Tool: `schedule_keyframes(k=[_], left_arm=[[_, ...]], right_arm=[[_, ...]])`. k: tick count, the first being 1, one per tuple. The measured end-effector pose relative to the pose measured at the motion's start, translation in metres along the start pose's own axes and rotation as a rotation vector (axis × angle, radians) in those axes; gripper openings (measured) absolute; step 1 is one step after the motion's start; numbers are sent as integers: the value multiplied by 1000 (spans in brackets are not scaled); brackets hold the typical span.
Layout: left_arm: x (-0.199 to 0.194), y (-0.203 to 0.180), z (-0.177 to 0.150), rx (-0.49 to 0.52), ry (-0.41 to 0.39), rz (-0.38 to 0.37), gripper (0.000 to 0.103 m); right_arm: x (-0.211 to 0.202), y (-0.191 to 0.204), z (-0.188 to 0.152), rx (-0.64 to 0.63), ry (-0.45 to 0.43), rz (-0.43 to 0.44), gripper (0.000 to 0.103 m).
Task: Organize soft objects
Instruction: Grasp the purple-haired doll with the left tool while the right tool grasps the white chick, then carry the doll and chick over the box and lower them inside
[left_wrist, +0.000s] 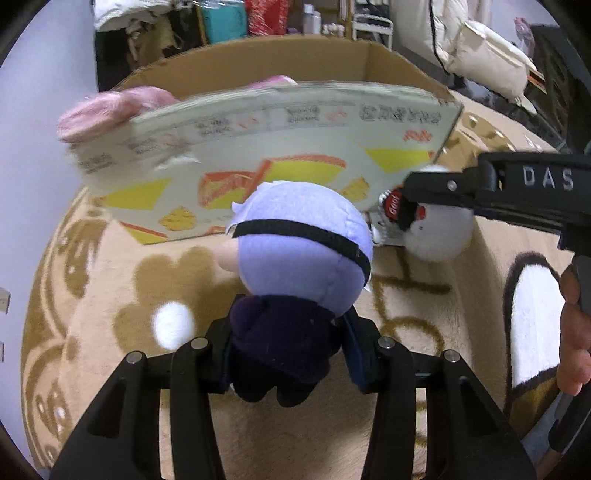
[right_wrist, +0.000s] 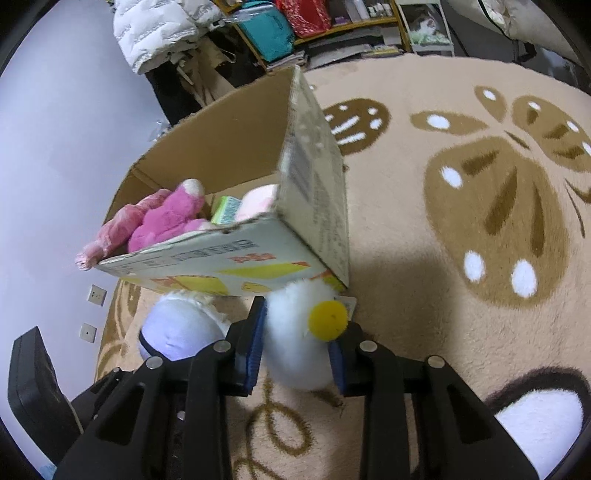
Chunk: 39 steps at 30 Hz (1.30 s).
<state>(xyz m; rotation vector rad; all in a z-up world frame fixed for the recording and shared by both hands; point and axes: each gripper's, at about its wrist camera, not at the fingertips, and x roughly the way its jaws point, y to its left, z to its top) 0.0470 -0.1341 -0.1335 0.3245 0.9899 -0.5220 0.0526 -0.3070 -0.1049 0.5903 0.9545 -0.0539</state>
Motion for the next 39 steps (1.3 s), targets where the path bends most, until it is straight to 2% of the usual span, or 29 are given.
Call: schedule_keyframes(k=[1,12,19,33,39], left_arm=[[-7,-1,0,-9,-11,9,45],[-49,23,-6,-74,-104,92,45],[-66,24,10,-59,-179,161,45],[-110,47,4,-127,-289,241,45],[-127,58,7,-137,-341,284,46]], right_arm=[[-2,2,-1,-10,-4,1,25],[-15,18,-11,-54,-56,-44,23],[-47,23,-18,-78,-134,-66,23],[-90,57,-15,-185,-292,-119,23],[-98,69,-12,-218,-312,-111,23]])
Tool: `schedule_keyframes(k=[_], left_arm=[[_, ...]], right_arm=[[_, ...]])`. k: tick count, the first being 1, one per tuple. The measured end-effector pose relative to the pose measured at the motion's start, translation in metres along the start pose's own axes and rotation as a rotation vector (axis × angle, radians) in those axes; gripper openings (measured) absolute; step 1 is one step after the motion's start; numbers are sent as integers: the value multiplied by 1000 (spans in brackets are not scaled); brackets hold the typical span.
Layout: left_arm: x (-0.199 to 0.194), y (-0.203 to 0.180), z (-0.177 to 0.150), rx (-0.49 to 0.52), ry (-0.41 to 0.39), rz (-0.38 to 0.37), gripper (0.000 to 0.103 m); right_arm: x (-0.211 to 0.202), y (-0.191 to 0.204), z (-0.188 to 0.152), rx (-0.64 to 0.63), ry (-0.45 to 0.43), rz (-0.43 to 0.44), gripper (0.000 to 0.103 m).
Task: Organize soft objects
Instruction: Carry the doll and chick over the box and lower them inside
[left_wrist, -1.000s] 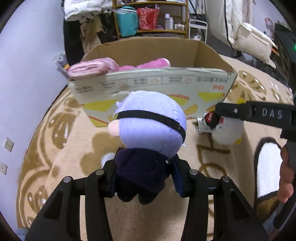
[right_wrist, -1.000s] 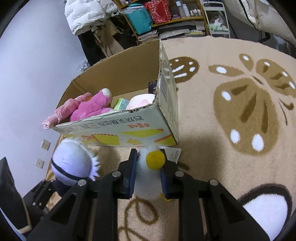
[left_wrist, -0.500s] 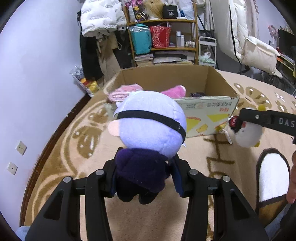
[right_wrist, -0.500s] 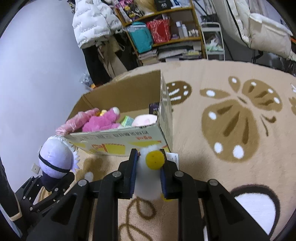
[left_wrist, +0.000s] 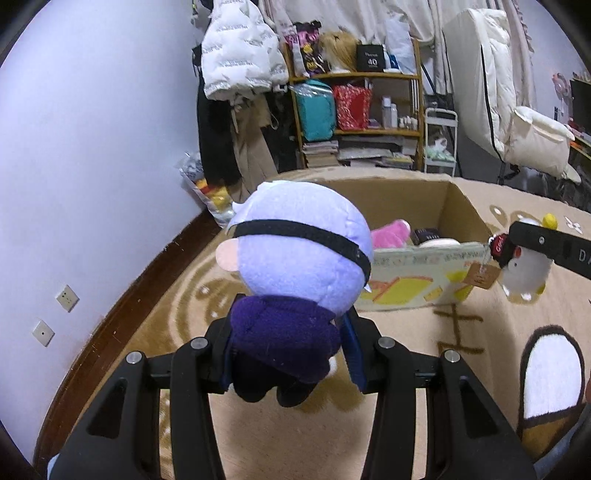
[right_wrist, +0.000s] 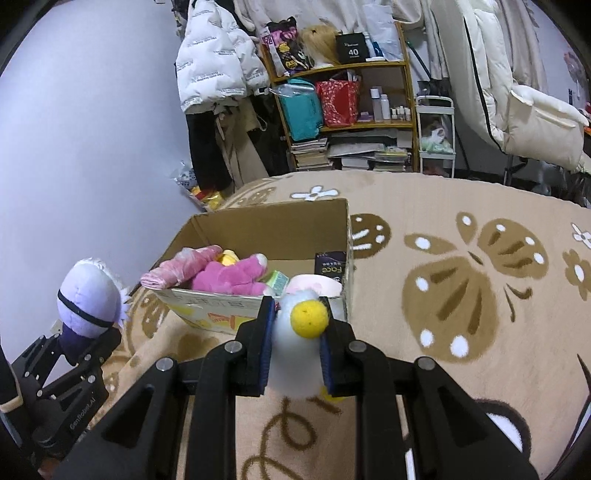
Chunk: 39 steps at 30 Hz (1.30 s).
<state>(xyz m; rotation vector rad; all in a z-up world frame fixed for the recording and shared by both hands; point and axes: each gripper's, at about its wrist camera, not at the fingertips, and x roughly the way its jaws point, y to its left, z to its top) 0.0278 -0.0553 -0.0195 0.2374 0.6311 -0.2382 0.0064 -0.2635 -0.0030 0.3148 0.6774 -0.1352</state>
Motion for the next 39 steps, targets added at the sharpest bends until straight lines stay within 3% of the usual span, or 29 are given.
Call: schedule_keyframes(k=[18,39], left_arm=[[-19,16,27,-1,-109,1,46],[32,-14,84,70,-156,-21,46]], right_arm=[[-24,17,19,-54,-123,-52,23],[16,22,75,-118,-147,-26,23]])
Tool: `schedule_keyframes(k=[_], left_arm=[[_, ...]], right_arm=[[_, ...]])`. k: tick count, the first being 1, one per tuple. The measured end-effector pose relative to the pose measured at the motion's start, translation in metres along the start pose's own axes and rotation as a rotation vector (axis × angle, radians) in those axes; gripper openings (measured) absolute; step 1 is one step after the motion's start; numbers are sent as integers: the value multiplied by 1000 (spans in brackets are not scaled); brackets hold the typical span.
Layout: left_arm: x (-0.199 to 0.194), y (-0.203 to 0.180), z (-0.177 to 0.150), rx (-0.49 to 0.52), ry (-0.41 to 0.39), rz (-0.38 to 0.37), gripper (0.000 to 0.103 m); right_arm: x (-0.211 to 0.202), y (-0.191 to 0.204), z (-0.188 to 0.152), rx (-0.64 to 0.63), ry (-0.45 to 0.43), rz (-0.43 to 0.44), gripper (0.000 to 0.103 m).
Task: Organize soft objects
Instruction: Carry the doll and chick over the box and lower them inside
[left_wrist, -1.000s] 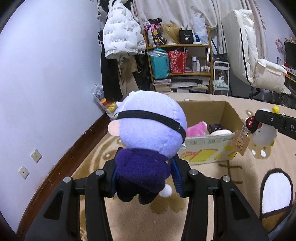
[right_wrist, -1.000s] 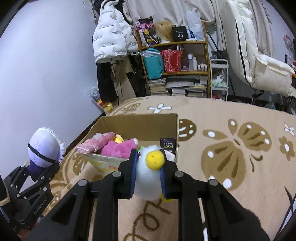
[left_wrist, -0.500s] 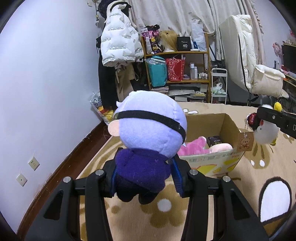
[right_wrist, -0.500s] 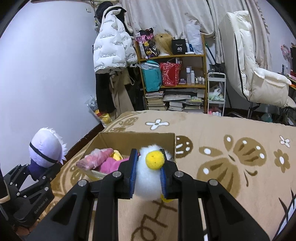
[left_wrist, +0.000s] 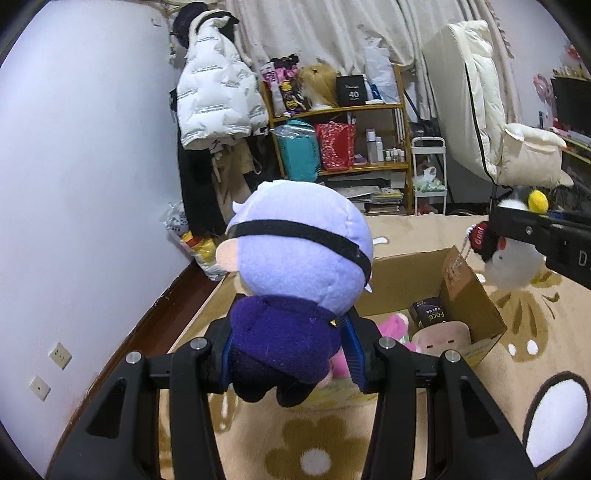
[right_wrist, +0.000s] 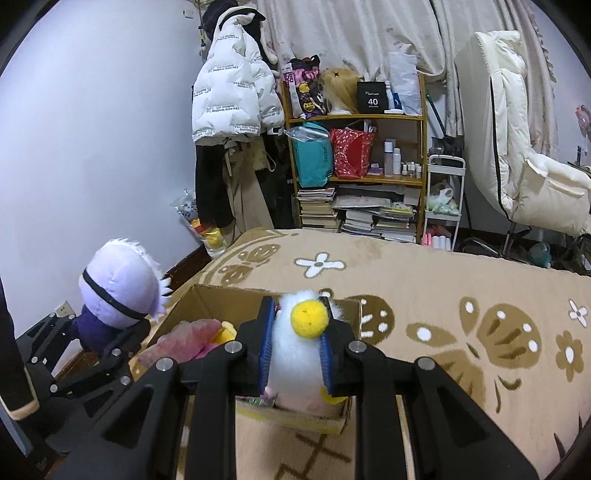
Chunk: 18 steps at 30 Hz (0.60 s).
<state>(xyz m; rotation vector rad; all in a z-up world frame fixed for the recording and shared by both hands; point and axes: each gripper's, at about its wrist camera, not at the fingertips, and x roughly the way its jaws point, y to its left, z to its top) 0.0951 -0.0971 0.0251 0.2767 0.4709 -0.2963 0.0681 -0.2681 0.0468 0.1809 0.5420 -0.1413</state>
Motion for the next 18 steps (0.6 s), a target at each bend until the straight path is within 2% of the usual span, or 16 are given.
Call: schedule_keyframes(k=[6,12,18], left_arm=[[23,-9,8,9,31,-54,47],[44,-16,6,2,83,-108,49],[61,-24,-5,26,143,-147,61]], right_arm=[[20,-10,2,38,-3,55,23],[43,-20,-14,87,38,92,23],[62,-23,-26,113,100,105,24]])
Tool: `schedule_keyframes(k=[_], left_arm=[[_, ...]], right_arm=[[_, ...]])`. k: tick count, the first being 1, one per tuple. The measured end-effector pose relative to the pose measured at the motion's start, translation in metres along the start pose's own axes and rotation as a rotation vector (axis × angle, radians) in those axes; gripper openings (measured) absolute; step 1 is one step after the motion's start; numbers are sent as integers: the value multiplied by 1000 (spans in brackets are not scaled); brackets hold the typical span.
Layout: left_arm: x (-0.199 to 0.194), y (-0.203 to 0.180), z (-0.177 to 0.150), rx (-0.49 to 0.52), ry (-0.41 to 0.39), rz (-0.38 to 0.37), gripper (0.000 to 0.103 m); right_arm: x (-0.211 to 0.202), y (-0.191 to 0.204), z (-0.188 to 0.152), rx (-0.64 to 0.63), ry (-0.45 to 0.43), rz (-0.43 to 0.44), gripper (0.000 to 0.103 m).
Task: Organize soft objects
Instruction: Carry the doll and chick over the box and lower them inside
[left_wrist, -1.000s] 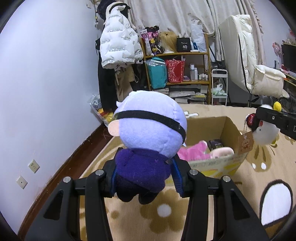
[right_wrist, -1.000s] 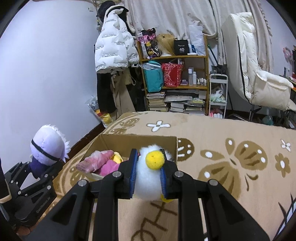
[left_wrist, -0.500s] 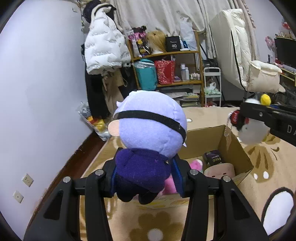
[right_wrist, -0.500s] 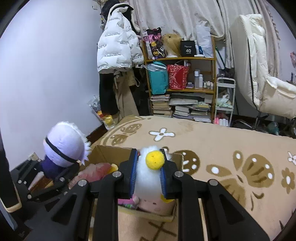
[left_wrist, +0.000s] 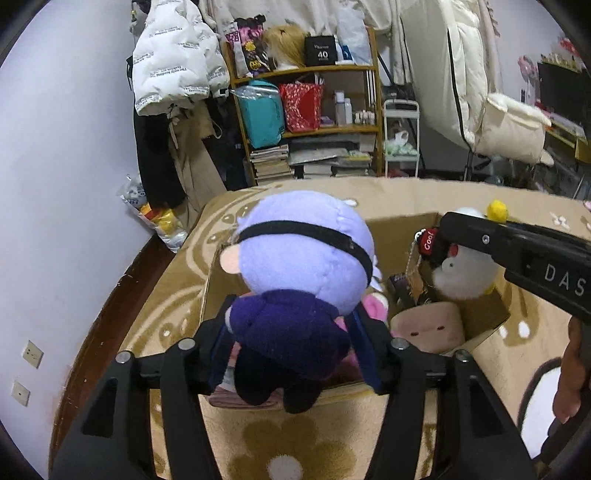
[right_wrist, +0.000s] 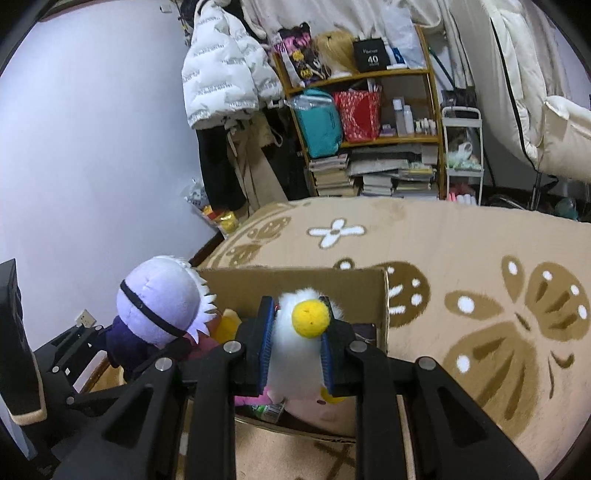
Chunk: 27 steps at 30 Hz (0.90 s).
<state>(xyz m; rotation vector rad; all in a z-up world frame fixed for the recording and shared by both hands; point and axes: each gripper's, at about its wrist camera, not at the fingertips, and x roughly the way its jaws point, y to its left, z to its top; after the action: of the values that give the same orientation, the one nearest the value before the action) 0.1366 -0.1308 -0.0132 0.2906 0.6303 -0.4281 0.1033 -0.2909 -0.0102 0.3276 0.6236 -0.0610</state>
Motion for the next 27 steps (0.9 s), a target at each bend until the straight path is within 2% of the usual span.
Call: schedule_keyframes(k=[5,11,12,14,20,24,26,27], left_arm=[[9,-7,-6,32,23,27,64],[13,-5,-6,25,37,31,69],[14,-5,-6,24,39,32,71],[15,-4,-5,20,41,32,82],[11,2,-5,-5,27,36,89],[9,6,-4,-21,24,47,92],[7,8,-4,-26,22,51,93],[6,8,-4,-27,22,55,93]], right_arm=[[4,-2,-4,-11,15,-29,24],[6,-4,-6,-15,35,-32,27],[6,-3,-7,-18,37,-30,27],[7,-2,-8,-25,43,-31,27],[9,0,-11,-35,55,-30,31],[3,1,-10,-36,41,-26,56],[1,2,-10,-30,36,-30,62],[0,2,-10,-29,36,-33,68]])
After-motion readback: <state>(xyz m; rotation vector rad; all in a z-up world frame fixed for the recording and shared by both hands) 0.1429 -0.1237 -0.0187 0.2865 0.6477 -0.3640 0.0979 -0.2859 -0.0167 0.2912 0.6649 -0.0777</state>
